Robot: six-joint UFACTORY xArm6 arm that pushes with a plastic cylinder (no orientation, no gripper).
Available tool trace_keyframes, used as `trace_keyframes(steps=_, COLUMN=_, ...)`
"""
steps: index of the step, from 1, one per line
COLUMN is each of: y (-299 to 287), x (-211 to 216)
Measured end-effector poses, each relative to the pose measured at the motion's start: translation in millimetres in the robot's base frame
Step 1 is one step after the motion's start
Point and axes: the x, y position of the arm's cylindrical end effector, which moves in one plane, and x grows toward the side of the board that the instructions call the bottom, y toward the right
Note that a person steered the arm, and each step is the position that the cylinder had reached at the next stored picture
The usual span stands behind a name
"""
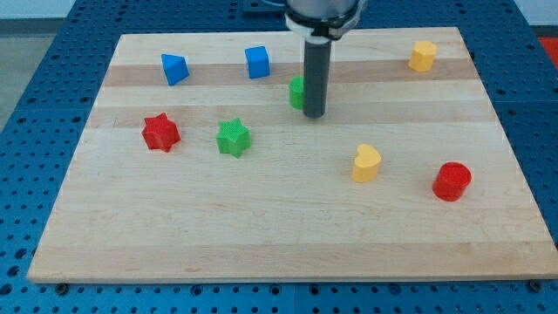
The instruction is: Move the green circle towards center
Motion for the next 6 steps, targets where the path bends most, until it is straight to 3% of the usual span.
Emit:
trace_keyframes(steps=1, y=1.3, x=-2.2)
trace_keyframes(steps=2, y=38.5, x=-50.1)
trace_keyframes(steps=3, y=39.2, x=-56.9)
trace_keyframes(steps=4, y=14.1, x=-76.1)
trace_keyframes(steps=6, y=-19.2, x=-69.2)
